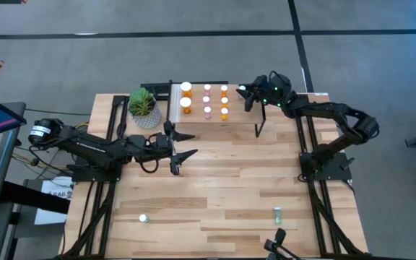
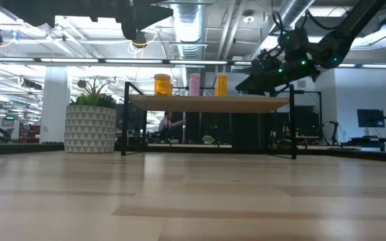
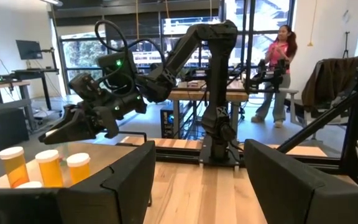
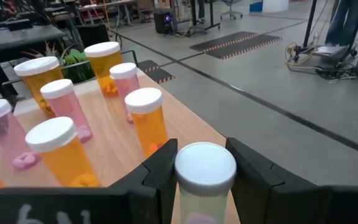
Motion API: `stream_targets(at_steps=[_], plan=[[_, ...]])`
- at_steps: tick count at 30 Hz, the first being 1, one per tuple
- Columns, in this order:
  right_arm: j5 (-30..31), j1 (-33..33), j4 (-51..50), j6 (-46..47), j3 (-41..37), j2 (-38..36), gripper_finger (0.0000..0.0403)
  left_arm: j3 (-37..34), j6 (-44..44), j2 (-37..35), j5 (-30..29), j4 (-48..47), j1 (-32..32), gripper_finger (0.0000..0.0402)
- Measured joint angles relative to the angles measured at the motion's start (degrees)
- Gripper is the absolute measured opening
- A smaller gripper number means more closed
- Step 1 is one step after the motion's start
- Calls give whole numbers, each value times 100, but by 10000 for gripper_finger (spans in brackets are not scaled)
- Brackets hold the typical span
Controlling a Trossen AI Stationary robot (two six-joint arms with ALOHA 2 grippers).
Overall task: Pick and place medicine bottles onto shelf by color
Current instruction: Put the top left blue pill bottle on the shelf
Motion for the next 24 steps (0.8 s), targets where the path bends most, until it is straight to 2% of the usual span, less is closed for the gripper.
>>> stream_targets(at_steps=[8,24], plan=[[16,15,154,-14,4,75,148,0,0,0,0,-31,0,233],[9,68,168,-55,0,77,198,2,-3,2,-7,-32,7,233]])
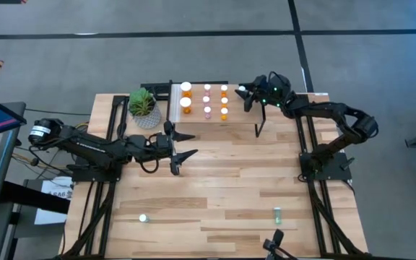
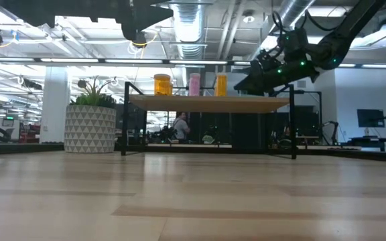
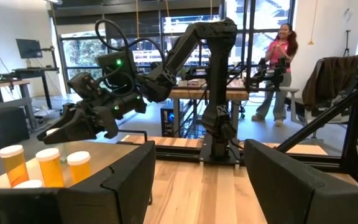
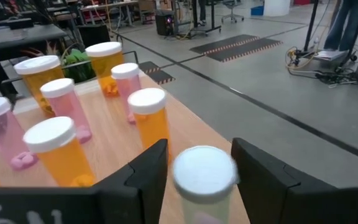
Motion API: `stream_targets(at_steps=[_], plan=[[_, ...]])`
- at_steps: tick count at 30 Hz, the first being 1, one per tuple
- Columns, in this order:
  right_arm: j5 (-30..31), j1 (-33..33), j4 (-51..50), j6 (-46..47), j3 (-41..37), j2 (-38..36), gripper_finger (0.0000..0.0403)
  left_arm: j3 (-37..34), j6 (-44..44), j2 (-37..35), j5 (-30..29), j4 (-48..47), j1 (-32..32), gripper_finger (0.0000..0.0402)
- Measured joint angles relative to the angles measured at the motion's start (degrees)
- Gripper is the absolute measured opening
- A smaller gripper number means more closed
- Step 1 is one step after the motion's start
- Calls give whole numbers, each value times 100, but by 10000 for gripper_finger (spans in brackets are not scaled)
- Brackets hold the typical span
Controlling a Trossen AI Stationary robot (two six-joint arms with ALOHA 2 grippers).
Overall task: Pick and place medicine bottles onto shelf by color
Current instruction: Put the top left blue pill bottle on the shelf, then put the right blue pill bottle aligned with the other blue pill bottle on the shelf
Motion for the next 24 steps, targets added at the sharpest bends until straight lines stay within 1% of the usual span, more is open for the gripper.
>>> stream_targets(at_steps=[5,16,20,24], plan=[[-14,107,-108,44,-7,-106,209,0,-27,0,0,-94,38,233],[153,84,-1371,-79,-11,-1137,220,0,-128,3,-9,-115,70,233],[227,91,-1834,-69,-11,-1640,220,0,-144,3,-9,-102,70,233],[241,331,-2891,22,-11,-2437,219,0,-197,3,9,-81,70,233]])
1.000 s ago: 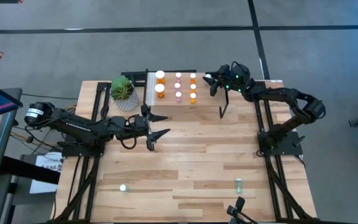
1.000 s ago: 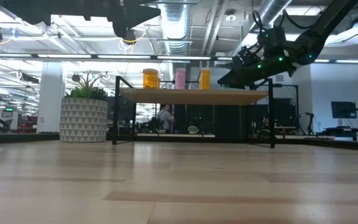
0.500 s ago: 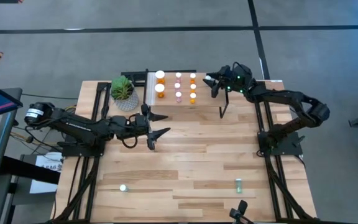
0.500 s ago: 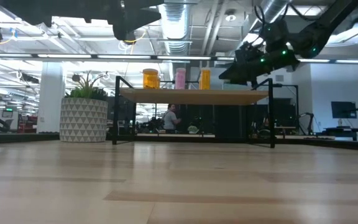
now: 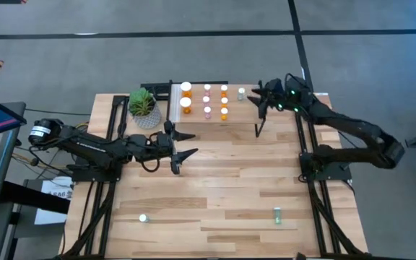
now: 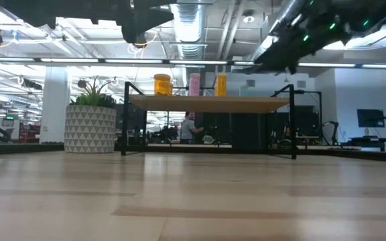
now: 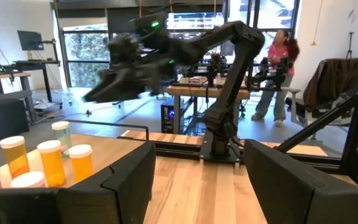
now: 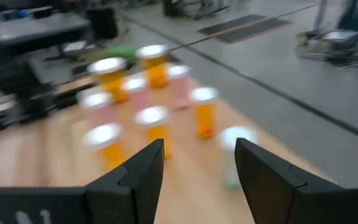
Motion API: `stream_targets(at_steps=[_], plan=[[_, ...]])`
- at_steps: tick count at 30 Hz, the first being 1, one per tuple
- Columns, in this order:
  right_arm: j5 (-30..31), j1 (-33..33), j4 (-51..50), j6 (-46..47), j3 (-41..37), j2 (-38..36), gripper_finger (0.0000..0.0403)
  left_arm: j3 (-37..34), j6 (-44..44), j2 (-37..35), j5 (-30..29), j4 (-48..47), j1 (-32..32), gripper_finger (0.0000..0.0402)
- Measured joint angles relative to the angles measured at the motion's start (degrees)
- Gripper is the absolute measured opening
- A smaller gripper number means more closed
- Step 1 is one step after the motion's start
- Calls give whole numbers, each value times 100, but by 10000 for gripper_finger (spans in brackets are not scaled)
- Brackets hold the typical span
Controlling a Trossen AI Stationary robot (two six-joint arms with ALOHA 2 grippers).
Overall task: Pick and place medicine bottles onto shelf by color
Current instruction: Put the right blue pill bottle aligned with the other blue pill bottle on the shelf
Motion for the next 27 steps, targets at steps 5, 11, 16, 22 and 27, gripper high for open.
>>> stream_targets(at_steps=[5,11,16,22,27], plan=[[31,665,-1305,112,0,-1212,215,12,-178,1,28,20,-8,233],[234,2068,-2357,1000,9,-2389,209,233,71,11,-593,-144,-478,233],[1754,3920,-3231,2082,9,-2637,208,531,328,14,-766,-142,-951,233],[3595,5998,-3911,3411,9,-2269,208,614,166,14,-780,-290,-1434,233],[4029,7151,-3858,4476,9,-1645,207,614,12,14,-1379,-466,-1856,233]])
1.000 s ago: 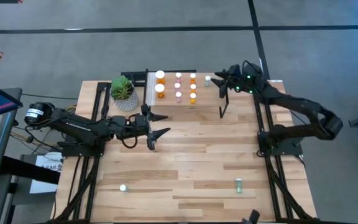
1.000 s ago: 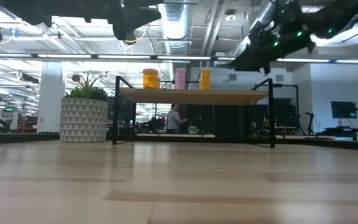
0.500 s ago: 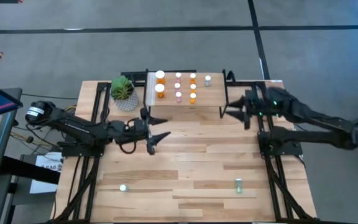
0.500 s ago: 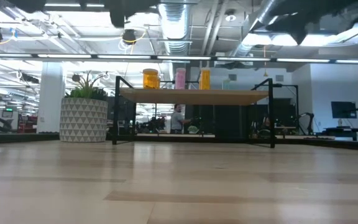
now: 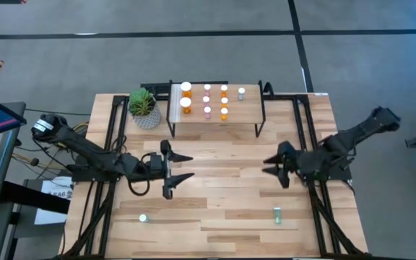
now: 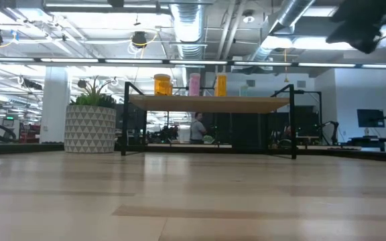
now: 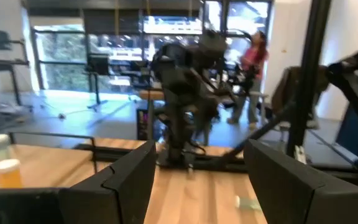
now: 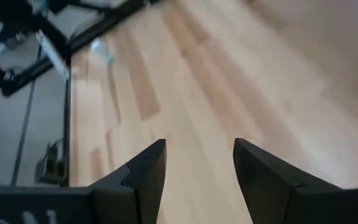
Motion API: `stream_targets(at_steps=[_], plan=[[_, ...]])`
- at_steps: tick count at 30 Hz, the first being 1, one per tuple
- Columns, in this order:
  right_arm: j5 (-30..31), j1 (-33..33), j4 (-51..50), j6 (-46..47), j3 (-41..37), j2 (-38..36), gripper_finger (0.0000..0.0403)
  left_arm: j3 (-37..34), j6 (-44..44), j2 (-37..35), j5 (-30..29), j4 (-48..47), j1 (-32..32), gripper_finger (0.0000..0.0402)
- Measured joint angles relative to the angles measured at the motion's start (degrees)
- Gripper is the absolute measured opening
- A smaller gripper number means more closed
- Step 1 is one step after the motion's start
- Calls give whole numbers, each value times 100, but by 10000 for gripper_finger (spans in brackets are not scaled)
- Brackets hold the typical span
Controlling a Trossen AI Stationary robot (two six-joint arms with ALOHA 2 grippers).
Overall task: Pick and place medicine bottles onto shelf by color
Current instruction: Put the right blue pill bottle aligned with the other blue pill bottle on the shelf
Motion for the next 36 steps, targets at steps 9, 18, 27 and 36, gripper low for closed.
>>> stream_targets(at_steps=[9,18,27,36], plan=[[-144,1034,-38,1993,0,1140,207,0,177,-2,-125,297,-155,233],[-911,1564,-524,4296,0,1969,203,-2,151,0,-147,-173,-128,233],[-1608,1810,-521,5501,182,2888,191,-2,125,0,-59,-234,-31,233],[-2117,2027,-507,6337,356,3492,189,-2,72,0,-40,-309,-29,233]])
